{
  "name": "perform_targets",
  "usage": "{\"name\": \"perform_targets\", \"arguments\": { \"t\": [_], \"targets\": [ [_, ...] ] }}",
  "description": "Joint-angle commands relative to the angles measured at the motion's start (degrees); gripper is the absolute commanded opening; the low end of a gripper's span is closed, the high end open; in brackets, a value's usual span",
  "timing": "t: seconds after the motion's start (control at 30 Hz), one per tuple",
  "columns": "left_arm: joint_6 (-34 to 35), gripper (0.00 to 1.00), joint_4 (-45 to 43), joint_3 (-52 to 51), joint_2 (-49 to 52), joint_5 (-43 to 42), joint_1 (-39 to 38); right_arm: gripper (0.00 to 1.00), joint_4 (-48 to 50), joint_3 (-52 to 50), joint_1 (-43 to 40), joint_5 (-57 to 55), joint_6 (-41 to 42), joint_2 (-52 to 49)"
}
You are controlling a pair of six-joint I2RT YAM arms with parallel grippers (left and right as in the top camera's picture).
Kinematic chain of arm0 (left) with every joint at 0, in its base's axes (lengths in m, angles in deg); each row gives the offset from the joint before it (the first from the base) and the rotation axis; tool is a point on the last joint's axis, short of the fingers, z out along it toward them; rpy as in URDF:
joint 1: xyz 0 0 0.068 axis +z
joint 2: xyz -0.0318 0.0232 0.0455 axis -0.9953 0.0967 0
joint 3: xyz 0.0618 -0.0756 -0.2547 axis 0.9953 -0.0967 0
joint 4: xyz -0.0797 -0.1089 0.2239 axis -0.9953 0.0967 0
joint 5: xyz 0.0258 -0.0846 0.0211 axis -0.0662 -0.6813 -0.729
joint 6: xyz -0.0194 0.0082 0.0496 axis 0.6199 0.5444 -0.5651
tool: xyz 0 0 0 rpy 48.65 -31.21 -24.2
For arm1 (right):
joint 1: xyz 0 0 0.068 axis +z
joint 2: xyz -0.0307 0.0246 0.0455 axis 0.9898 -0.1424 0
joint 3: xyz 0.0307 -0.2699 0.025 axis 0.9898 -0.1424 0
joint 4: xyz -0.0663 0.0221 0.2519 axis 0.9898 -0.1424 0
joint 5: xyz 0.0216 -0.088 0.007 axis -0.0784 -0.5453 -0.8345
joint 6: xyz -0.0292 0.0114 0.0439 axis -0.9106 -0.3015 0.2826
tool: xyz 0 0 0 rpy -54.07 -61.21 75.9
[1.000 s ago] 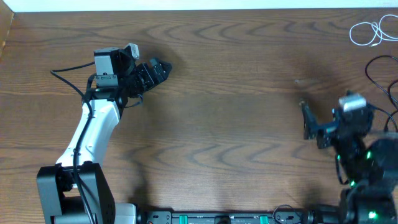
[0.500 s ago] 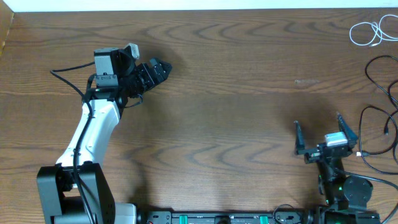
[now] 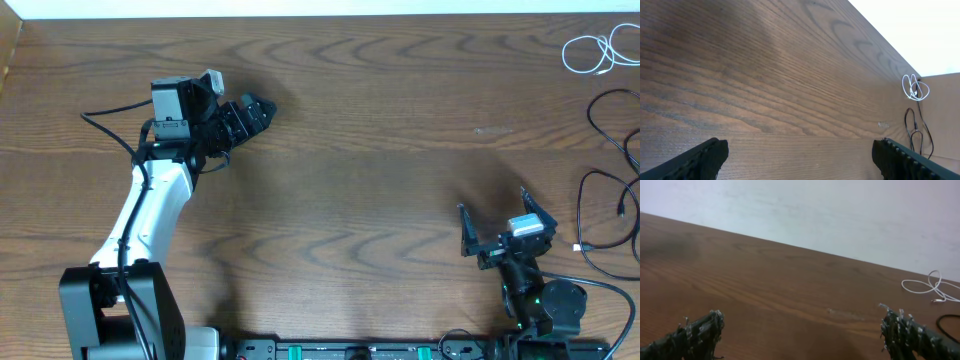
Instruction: Untangle cables
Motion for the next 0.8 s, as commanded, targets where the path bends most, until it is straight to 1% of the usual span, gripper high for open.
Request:
{"name": "perform_targets", "arguments": {
  "t": [0.0,0.43,0.5,0.6,0.63,0.67,0.77],
  "targets": [
    [-1.18,0.97,-0.02,0.39,0.0,0.33,0.09,0.99,-0.33,-0.09,0.35,-0.04,1.64,0.55],
    [-1.53,0.97,0.35,0.39,0.0,0.37,0.09,0.99,-0.33,-0.09,0.35,-0.07,1.64,0.55],
    [-4.33,0.97,1.11,0.37,0.0,2.43,0.24,0.99,-0.33,-0.09,0.35,-0.07,1.64,0.55],
    [-4.7,0.97,3.04,0.35,-0.79,6.05,0.85,0.99,-0.33,-0.09,0.35,-0.04,1.64,0.55],
    [-5.75,0.97,3.82,0.35,-1.44,6.99,0.83,0.99,-0.33,-0.09,0.33,-0.04,1.64,0.55],
    [-8.48,0.97,4.04,0.31,-2.1,6.97,0.83,0.99,-0.33,-0.09,0.35,-0.04,1.64,0.55],
    [-19.08,0.97,4.0,-0.79,-5.31,6.95,0.46,0.99,-0.33,-0.09,0.35,-0.07,1.64,0.55]
  ]
}}
